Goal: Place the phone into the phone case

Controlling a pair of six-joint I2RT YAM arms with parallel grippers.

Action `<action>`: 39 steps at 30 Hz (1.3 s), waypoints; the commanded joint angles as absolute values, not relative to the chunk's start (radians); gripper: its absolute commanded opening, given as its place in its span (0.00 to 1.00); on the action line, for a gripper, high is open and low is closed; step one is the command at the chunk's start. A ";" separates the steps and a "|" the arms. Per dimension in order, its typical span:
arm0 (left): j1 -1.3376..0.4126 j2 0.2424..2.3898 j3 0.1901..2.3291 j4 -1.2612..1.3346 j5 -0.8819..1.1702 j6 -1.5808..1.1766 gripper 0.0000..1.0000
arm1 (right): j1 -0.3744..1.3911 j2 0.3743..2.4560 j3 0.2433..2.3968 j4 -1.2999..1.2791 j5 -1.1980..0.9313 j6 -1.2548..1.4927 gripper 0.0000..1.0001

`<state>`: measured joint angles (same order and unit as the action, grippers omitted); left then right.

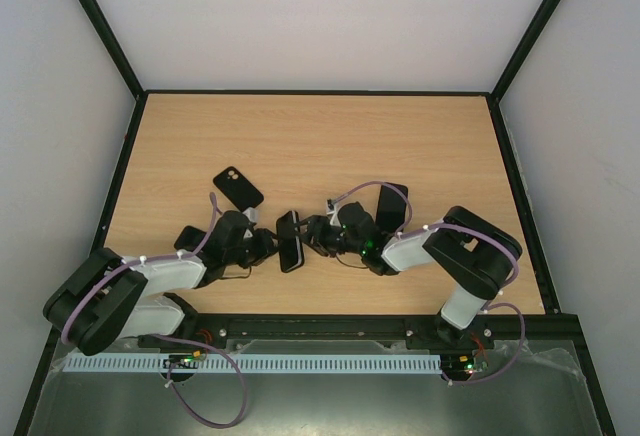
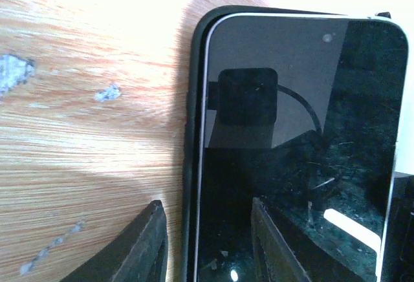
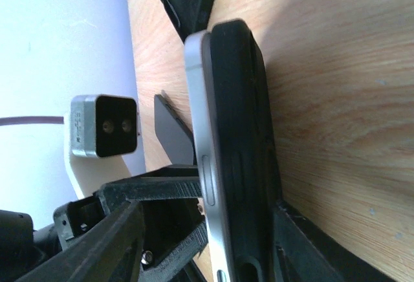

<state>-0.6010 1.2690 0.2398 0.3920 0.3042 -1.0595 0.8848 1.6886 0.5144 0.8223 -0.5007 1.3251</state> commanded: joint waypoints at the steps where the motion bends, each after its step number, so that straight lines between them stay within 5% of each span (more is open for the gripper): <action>1: -0.608 1.263 0.225 0.338 0.295 -1.031 0.36 | 0.902 1.701 0.540 0.901 -0.563 1.310 0.46; 14: -0.609 1.263 0.221 0.343 0.299 -1.038 0.38 | 0.901 1.674 0.551 0.785 -0.495 1.229 0.03; 18: -0.608 1.277 0.221 0.357 0.304 -1.042 0.38 | 0.901 1.667 0.563 0.718 -0.460 1.192 0.03; 24: -0.609 1.299 0.222 0.370 0.310 -1.048 0.38 | 0.901 1.671 0.578 0.686 -0.459 1.176 0.21; 29: -0.608 1.285 0.224 0.370 0.321 -1.053 0.39 | 0.900 1.660 0.589 0.624 -0.404 1.112 0.03; 39: -0.522 1.061 0.227 0.350 0.510 -1.055 0.69 | 0.873 1.438 0.499 0.727 -0.439 1.079 0.02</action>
